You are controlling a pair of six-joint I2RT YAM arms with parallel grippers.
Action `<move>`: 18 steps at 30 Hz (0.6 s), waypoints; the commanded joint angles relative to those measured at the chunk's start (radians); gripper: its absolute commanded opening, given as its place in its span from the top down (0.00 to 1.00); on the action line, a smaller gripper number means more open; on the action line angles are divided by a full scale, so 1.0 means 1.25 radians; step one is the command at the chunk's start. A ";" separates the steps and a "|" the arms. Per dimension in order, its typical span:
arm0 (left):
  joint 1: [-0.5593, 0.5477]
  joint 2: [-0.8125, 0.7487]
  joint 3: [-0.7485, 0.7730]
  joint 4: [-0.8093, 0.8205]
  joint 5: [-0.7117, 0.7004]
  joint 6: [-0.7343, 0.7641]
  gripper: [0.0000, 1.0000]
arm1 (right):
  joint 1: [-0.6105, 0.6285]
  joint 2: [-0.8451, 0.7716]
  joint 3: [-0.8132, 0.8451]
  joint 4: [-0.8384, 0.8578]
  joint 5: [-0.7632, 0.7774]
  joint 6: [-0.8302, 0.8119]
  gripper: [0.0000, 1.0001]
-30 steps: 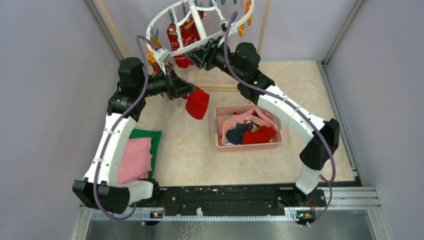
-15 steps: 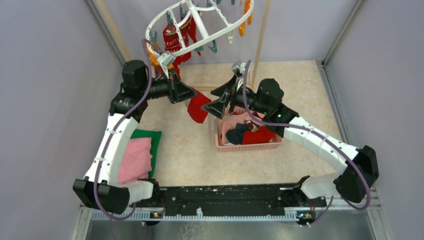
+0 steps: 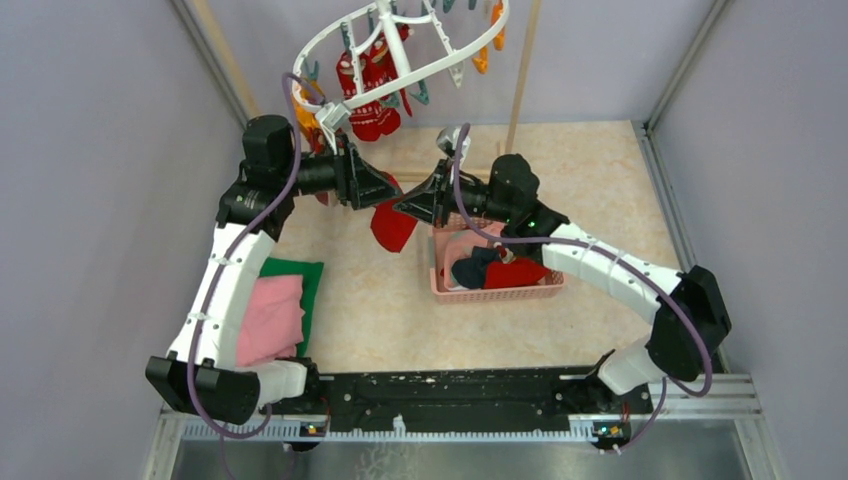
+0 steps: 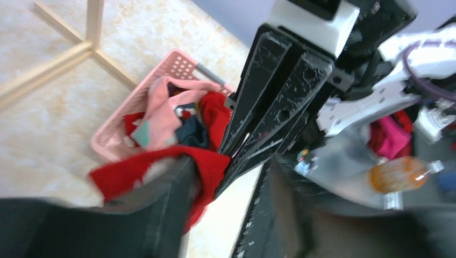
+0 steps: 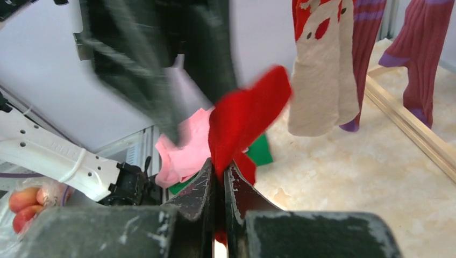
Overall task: Remove the socks clipped to the hanger
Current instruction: Place the sock in the bin.
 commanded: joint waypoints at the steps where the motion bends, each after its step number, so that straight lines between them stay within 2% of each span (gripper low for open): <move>1: -0.003 0.009 0.079 -0.037 0.014 0.024 0.22 | 0.000 -0.058 0.007 -0.045 0.063 -0.026 1.00; 2: -0.002 0.013 0.095 -0.056 0.009 0.036 0.05 | -0.009 -0.081 -0.014 -0.063 0.085 -0.027 1.00; 3: -0.002 0.017 0.115 -0.085 0.006 0.052 0.02 | -0.019 -0.106 -0.036 -0.085 0.110 -0.025 1.00; 8: 0.001 0.060 0.237 -0.251 -0.006 0.161 0.01 | -0.074 -0.257 -0.141 -0.246 0.256 -0.024 1.00; 12: 0.008 0.093 0.318 -0.395 -0.020 0.271 0.01 | -0.089 -0.341 -0.227 -0.384 0.418 -0.016 1.00; 15: 0.012 0.095 0.338 -0.450 -0.058 0.327 0.01 | -0.116 -0.365 -0.292 -0.425 0.477 0.023 1.00; 18: 0.014 0.092 0.351 -0.493 -0.095 0.380 0.01 | -0.146 -0.345 -0.356 -0.414 0.482 0.074 1.00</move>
